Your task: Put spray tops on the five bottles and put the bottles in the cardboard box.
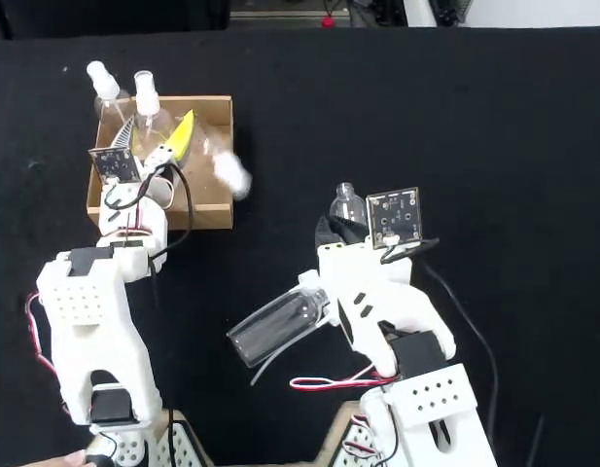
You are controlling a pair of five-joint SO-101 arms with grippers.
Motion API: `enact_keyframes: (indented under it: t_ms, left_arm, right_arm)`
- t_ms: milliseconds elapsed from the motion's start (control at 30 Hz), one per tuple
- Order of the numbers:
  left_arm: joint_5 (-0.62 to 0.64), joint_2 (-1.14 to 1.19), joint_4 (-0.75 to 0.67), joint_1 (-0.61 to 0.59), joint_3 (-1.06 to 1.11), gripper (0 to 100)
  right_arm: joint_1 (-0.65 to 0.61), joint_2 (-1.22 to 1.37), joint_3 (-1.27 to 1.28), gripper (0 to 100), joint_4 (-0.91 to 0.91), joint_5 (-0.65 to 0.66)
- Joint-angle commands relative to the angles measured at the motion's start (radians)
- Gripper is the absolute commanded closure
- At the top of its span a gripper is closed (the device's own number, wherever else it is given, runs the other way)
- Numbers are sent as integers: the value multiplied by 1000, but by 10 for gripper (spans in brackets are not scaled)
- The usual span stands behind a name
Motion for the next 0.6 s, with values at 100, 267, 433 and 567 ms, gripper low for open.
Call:
enact_keyframes:
  t_ms: [100, 267, 433, 567]
  left_arm:
    - [5, -68, -5, -5, -5, 658]
    - [5, -69, -6, -7, -5, 658]
    - [5, -69, -6, -5, -4, 658]
    - [5, -110, 0, -5, 18, 658]
  right_arm:
    - [-9, -18, -13, 986, -28, -5]
    - [-9, -18, -13, 986, -28, -5]
    - [-9, -18, -12, 986, -28, -5]
    - [-9, -18, -12, 986, -28, -5]
